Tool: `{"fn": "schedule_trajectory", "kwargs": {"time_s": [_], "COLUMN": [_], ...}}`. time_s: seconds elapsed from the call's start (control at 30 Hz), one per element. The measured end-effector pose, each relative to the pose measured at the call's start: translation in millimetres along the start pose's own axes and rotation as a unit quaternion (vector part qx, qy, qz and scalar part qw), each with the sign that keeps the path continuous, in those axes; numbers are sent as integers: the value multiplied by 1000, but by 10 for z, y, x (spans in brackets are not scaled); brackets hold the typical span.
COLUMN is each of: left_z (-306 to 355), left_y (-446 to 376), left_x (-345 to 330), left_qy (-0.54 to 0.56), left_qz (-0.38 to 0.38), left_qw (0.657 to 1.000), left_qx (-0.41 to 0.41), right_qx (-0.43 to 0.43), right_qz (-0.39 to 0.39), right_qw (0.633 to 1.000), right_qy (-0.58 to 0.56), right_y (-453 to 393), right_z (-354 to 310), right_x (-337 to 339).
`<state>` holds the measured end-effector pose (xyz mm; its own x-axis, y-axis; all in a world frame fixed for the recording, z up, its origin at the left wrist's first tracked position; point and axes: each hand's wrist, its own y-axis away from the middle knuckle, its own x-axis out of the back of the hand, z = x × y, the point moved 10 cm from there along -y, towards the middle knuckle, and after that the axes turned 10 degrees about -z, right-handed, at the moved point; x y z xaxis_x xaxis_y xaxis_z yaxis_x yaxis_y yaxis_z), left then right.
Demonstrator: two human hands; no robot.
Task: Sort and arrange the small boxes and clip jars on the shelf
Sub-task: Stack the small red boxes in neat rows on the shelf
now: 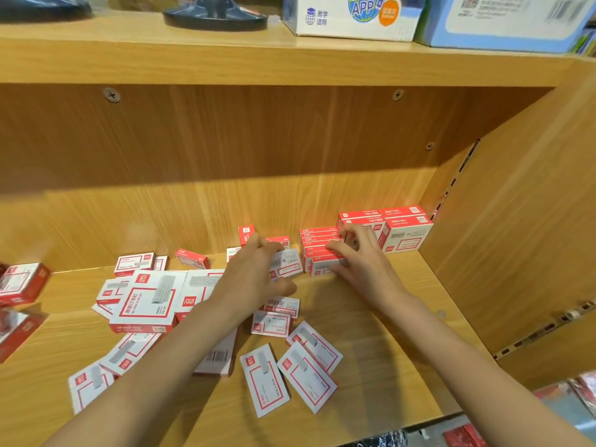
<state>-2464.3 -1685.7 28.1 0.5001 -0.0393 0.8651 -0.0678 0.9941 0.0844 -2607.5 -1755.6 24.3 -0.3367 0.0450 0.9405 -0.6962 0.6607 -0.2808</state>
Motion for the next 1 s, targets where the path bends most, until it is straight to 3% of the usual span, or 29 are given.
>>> {"fn": "schedule_trajectory", "kwargs": {"time_s": [0.13, 0.23, 0.37, 0.57, 0.67, 0.8, 0.9, 1.0], "left_z": [89, 142, 251, 405, 411, 152, 74, 110], "left_y": [28, 51, 96, -34, -110, -162, -201, -241], "left_x": [-10, 24, 110, -229, -358, -352, -424, -454], "left_qy": [14, 38, 137, 241, 208, 181, 176, 160], "left_qz": [3, 18, 23, -9, -3, 30, 1, -7], "left_qw": [997, 993, 977, 963, 974, 983, 984, 987], "left_qx": [-79, -114, -162, -120, -94, 8, 39, 25], "right_qx": [-42, -93, -92, -18, -35, -75, -158, -180], "right_qz": [7, -20, -1, -18, 8, 0, -14, 19], "right_qw": [999, 995, 987, 980, 985, 992, 972, 961], "right_qy": [21, -40, -133, -200, -170, -104, -171, -210], "right_y": [40, 64, 143, 243, 253, 293, 385, 367], "right_z": [35, 144, 188, -19, 29, 214, 377, 389], "right_x": [11, -40, 56, 127, 157, 40, -126, -138]}}
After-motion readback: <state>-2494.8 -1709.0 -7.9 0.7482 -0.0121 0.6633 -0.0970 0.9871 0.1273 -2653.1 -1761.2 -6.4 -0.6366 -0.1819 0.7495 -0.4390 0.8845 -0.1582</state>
